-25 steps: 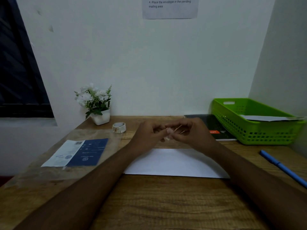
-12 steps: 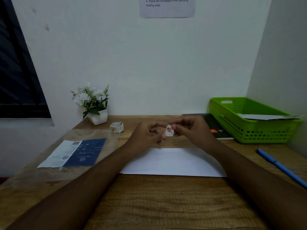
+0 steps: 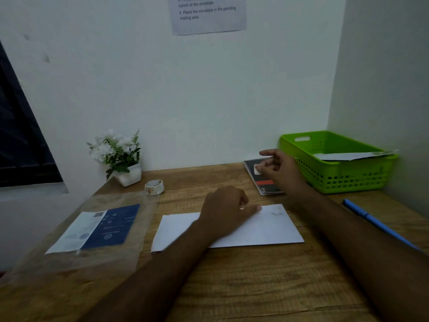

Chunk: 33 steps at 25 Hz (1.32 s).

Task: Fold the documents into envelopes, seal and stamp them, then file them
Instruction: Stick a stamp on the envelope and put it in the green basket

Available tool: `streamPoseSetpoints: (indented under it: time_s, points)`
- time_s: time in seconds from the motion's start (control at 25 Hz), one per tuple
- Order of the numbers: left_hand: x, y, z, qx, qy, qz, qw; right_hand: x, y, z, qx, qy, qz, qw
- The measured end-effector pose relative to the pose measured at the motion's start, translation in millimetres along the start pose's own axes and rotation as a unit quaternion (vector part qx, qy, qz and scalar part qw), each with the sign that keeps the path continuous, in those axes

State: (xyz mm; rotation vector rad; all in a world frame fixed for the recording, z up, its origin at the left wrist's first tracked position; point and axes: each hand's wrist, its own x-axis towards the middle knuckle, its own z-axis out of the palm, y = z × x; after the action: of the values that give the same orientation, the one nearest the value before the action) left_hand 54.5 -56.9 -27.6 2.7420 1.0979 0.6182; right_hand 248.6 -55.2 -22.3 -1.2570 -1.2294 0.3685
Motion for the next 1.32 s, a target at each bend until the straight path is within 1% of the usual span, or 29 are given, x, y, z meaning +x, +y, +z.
streamPoseSetpoints:
  time_s: [0.16,0.28,0.36,0.48,0.6,0.68,0.72,0.76,0.88,0.92,0.96,1.04,1.12,1.32]
  points:
    - [17,18,17,0.013,-0.023,-0.015,1.000,-1,-3,-2,0.006,-0.012,0.006,1.000]
    - [23,22,21,-0.048,-0.051,-0.004,0.998,1,-5,1,0.009,0.000,0.000,1.000]
    - [25,17,22,-0.092,-0.047,-0.010,0.995,2,-5,3,0.002,-0.005,-0.001,1.000]
    - [25,10,11,-0.169,0.005,-0.011,0.986,2,-8,3,0.048,-0.035,0.039,0.997]
    - [25,-3,-8,-0.237,0.097,-0.048,0.966,-2,-15,1,0.106,-0.105,0.086,0.985]
    - [25,-13,-15,-0.240,0.145,-0.077,0.957,-4,-17,0,0.111,-0.140,0.101,0.979]
    - [24,-17,-17,-0.236,0.157,-0.090,0.955,-5,-18,2,0.111,-0.144,0.104,0.978]
    - [24,-21,-16,-0.230,0.162,-0.097,0.955,-6,-18,3,0.110,-0.132,0.102,0.980]
    - [23,-26,-15,-0.216,0.168,-0.095,0.957,-7,-21,4,0.106,-0.047,0.072,0.991]
    - [22,-26,-16,-0.213,0.172,-0.094,0.957,-8,-23,2,0.110,-0.040,0.063,0.991]
    - [22,-25,-16,-0.204,0.175,-0.090,0.959,-9,-24,0,0.115,-0.052,0.064,0.990]
    - [21,-23,-18,-0.168,0.175,-0.083,0.967,-12,-27,-1,0.114,-0.106,0.082,0.984]
    - [20,-22,-19,-0.145,0.175,-0.084,0.970,-14,-26,3,0.075,-0.149,0.089,0.982]
    - [22,-22,-16,-0.146,0.176,-0.080,0.970,-18,-25,11,0.034,-0.149,0.083,0.985]
